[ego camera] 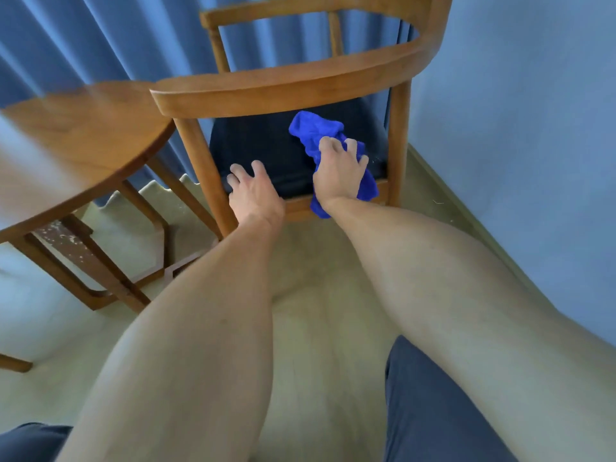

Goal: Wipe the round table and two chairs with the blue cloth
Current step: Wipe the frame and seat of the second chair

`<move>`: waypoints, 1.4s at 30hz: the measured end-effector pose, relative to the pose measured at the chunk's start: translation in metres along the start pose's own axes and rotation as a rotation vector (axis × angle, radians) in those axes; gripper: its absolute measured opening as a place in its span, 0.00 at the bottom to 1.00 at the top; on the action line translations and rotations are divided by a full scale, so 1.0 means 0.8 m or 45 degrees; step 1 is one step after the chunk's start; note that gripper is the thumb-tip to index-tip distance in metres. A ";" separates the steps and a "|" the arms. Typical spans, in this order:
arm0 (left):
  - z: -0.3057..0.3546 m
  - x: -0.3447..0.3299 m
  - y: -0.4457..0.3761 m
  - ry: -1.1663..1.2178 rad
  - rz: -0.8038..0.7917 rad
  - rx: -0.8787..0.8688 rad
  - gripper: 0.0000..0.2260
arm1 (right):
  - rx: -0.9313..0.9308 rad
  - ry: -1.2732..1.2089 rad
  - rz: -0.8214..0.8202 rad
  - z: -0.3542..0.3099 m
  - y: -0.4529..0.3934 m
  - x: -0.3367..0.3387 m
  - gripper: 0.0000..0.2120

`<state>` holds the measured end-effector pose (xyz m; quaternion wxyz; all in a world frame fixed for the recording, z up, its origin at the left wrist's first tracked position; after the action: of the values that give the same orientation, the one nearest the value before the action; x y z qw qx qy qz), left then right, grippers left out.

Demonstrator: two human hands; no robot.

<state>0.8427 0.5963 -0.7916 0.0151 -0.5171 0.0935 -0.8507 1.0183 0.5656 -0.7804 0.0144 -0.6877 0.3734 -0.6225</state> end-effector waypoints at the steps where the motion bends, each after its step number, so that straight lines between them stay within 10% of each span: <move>1: -0.006 -0.005 -0.004 -0.042 -0.067 0.081 0.35 | -0.085 -0.003 0.000 0.021 -0.001 0.000 0.16; 20: -0.010 -0.022 -0.020 -0.193 -0.029 0.125 0.21 | -0.368 -0.006 -0.079 0.054 -0.041 -0.010 0.24; 33: -0.038 -0.029 0.008 -0.025 0.007 -0.021 0.43 | 0.316 -0.041 -0.214 -0.095 -0.038 -0.011 0.15; 38: -0.033 -0.030 0.010 0.036 0.052 0.057 0.38 | -0.071 0.146 -0.093 0.001 -0.054 -0.007 0.11; 42: -0.033 -0.035 0.012 0.054 0.060 0.054 0.37 | -0.280 0.039 0.017 0.067 -0.043 -0.009 0.26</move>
<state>0.8318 0.5938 -0.8293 0.0439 -0.4963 0.0879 -0.8626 1.0825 0.5701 -0.7821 -0.0627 -0.6729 0.4441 -0.5882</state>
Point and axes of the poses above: each hand's wrist, its own y-axis away from the middle knuckle, its own x-axis out of the back of the hand, z = x × y, the point moved 9 cm from there along -y, towards the middle knuckle, and after that the axes turned 12 degrees about y, right-handed, at the moved point
